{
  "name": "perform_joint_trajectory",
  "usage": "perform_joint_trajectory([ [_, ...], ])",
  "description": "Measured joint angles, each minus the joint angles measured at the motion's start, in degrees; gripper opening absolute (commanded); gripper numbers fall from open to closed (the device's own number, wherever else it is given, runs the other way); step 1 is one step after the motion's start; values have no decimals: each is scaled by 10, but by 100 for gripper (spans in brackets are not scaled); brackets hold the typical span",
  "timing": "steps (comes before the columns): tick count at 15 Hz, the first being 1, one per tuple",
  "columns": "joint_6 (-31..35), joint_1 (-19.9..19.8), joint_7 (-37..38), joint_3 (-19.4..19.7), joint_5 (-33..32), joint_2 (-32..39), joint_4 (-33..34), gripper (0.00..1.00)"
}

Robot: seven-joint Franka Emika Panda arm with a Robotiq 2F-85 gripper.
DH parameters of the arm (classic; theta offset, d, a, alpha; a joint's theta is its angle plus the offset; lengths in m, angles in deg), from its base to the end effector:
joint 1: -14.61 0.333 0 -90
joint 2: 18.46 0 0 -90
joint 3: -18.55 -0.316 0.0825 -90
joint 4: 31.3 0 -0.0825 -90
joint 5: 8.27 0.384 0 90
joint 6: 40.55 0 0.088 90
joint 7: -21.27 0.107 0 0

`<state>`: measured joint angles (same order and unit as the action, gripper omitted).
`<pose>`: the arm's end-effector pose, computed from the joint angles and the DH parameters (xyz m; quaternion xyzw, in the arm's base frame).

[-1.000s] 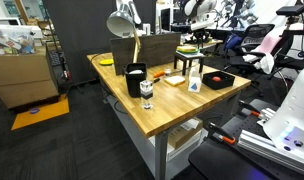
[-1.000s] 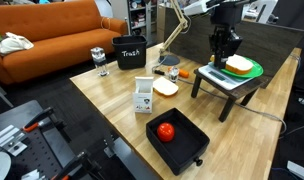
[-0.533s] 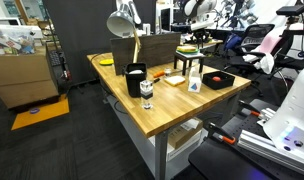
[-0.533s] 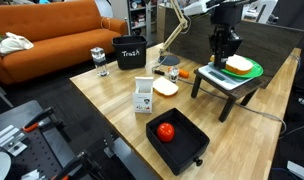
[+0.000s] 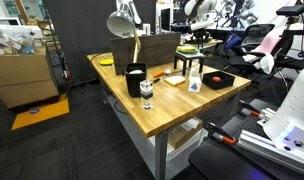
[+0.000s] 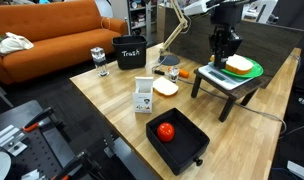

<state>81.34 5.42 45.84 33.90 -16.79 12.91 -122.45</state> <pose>0.6355 -0.2697 0.3275 0.9241 -0.3586 0.0023 0.1319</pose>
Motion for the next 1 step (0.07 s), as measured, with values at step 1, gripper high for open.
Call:
perform_joint_trajectory([
  [1,0,0,0,0,0,0,0,27],
])
